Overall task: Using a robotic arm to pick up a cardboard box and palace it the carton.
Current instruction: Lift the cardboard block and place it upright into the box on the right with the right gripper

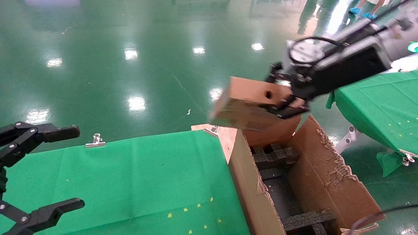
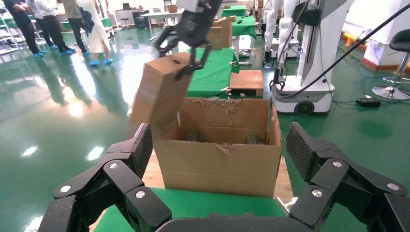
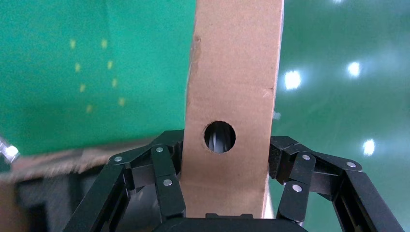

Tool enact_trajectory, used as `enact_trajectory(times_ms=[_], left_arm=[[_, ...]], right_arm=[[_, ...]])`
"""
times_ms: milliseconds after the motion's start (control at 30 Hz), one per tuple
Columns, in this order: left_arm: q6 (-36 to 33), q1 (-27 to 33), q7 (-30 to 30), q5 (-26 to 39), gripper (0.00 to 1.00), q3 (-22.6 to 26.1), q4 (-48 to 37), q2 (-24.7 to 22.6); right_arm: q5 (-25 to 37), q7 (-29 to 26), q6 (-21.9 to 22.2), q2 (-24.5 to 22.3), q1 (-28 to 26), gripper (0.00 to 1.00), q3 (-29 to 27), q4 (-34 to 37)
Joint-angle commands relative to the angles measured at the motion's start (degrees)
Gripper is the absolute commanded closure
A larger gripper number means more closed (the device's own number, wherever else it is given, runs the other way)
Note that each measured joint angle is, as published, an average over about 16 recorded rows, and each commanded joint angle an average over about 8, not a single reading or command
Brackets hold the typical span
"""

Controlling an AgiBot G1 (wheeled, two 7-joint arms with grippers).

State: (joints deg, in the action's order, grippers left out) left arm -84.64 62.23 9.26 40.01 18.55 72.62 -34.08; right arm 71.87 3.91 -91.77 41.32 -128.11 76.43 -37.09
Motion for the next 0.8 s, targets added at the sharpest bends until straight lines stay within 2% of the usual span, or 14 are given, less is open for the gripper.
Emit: enact_trajectory(times_ms=[33, 467, 633, 800], left_arm=[[0.0, 0.0, 0.0, 0.0, 0.0, 0.0, 0.0, 0.0], [0.0, 0.0, 0.0, 0.0, 0.0, 0.0, 0.0, 0.0], [0.0, 0.0, 0.0, 0.0, 0.0, 0.0, 0.0, 0.0], [0.0, 0.0, 0.0, 0.0, 0.0, 0.0, 0.0, 0.0]], right_arm=[[-0.2, 0.0, -0.1, -1.8, -1.1, 1.0, 2.4, 0.1], [-2.5, -4.0, 0.1, -13.3, -8.9, 1.0, 19.5, -3.5], [-3.7, -5.1, 0.4, -15.3, -10.0, 1.0, 23.4, -4.1], [-4.0, -5.5, 0.9, -15.8, -10.4, 1.0, 25.0, -4.3]])
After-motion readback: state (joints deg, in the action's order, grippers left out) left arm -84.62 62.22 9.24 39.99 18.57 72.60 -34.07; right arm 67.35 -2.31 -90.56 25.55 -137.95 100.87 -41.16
